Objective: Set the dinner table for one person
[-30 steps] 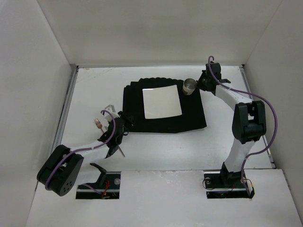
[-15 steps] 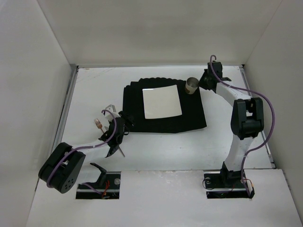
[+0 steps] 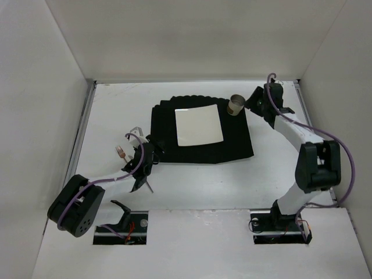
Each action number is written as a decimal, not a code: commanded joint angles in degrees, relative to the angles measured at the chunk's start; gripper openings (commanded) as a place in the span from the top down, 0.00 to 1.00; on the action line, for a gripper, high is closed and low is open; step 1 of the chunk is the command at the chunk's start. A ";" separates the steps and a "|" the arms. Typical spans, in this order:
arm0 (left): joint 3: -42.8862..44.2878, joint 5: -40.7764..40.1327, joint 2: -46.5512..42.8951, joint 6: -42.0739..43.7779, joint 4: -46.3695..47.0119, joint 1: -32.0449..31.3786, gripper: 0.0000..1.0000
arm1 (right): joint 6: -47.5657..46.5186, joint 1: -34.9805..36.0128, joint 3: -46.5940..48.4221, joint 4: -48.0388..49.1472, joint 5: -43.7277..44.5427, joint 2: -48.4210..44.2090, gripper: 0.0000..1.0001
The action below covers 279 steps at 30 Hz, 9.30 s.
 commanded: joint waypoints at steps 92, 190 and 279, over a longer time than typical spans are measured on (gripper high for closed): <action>72.25 -2.72 40.79 1.39 -33.62 -27.07 0.94 | 19.43 5.67 -51.02 27.30 16.77 -47.06 0.46; 8.71 -4.91 -10.59 0.50 -52.42 16.00 0.95 | 16.97 9.36 -48.39 33.28 10.17 -38.80 0.45; 6.69 4.22 -26.44 -2.66 -52.52 26.01 0.00 | 23.91 5.40 -52.87 30.03 21.95 -39.59 0.46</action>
